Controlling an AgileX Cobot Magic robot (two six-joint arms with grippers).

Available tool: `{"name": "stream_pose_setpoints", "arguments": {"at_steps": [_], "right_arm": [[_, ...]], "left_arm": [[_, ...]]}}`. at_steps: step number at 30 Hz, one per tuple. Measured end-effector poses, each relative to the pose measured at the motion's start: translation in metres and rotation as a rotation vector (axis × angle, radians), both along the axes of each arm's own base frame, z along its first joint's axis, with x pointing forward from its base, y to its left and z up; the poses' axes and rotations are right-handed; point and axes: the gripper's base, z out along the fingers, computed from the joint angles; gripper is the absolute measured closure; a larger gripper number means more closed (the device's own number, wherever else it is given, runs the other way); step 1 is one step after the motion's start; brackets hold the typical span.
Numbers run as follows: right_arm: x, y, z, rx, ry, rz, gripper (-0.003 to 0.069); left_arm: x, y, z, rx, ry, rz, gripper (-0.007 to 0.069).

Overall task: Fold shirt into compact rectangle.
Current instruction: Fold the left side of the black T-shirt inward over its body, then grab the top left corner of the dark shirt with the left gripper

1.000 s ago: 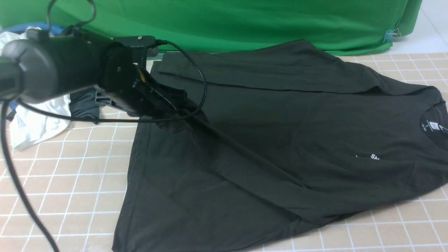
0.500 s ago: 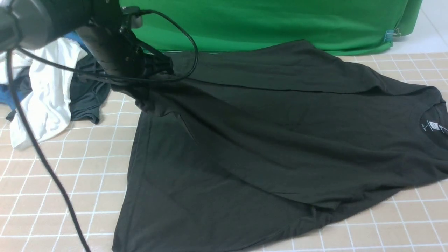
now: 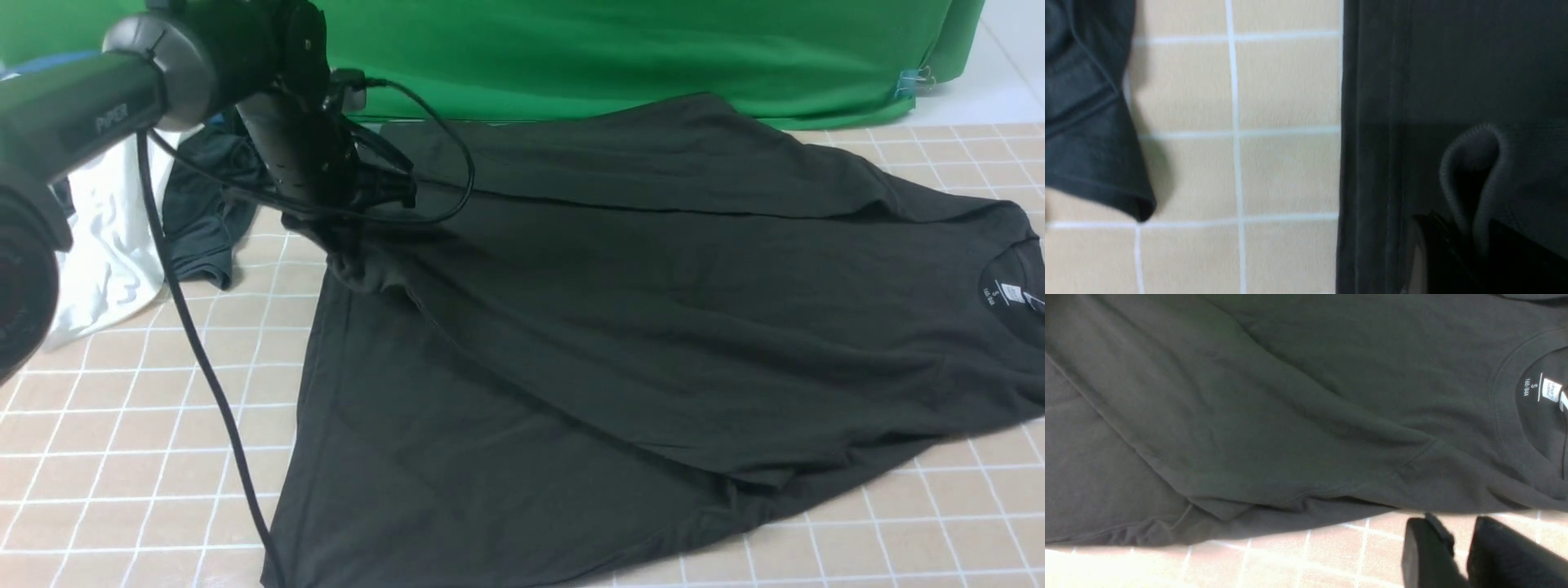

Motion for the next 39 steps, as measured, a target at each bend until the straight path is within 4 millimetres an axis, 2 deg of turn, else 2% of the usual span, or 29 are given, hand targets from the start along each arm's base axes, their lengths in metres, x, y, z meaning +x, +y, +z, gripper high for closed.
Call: {"name": "stream_pose_setpoints", "arguments": {"at_steps": [4,8,12,14,18,21,23,24,26,30,34,39], "right_arm": [[0.0,0.0,0.0,0.0,0.003,0.0,0.0466],[-0.001,0.0,0.0,0.0,0.008,0.001,0.0462],[-0.001,0.0,0.0,0.0,0.007,0.001,0.0461],[0.0,0.001,0.0,0.011,-0.001,0.0,0.0461],[0.001,0.004,0.002,0.061,-0.015,-0.004,0.0458],[0.001,0.006,0.002,0.092,-0.015,-0.005,0.0452],[0.001,0.006,0.002,0.095,-0.014,-0.005,0.0451],[0.001,0.006,0.002,0.097,-0.013,-0.007,0.045],[0.001,0.006,0.002,0.1,-0.013,-0.007,0.0449],[0.001,0.006,0.002,0.105,-0.012,-0.012,0.0447],[0.001,0.007,0.002,0.109,-0.012,-0.014,0.0442],[0.001,0.007,0.003,0.109,-0.015,-0.015,0.0438]], "left_arm": [[0.007,0.001,0.012,0.014,-0.059,-0.006,0.0395],[0.013,0.004,0.038,0.046,-0.114,0.031,0.0231],[0.02,0.004,0.062,0.012,-0.199,0.065,0.0137],[0.024,0.0,0.065,-0.026,-0.208,0.065,0.0114],[0.038,-0.006,0.046,-0.065,-0.166,0.071,0.0102],[0.058,-0.009,0.007,-0.186,-0.09,0.129,0.0105],[0.064,-0.007,0.0,-0.243,-0.078,0.153,0.0108],[0.071,-0.004,-0.01,-0.324,-0.061,0.184,0.0114],[0.081,0.003,-0.014,-0.449,-0.073,0.231,0.0128],[0.094,0.013,-0.02,-0.564,-0.124,0.283,0.0148],[0.098,0.013,-0.029,-0.593,-0.143,0.288,0.0165],[0.098,0.004,-0.038,-0.612,-0.111,0.276,0.0178]]}}
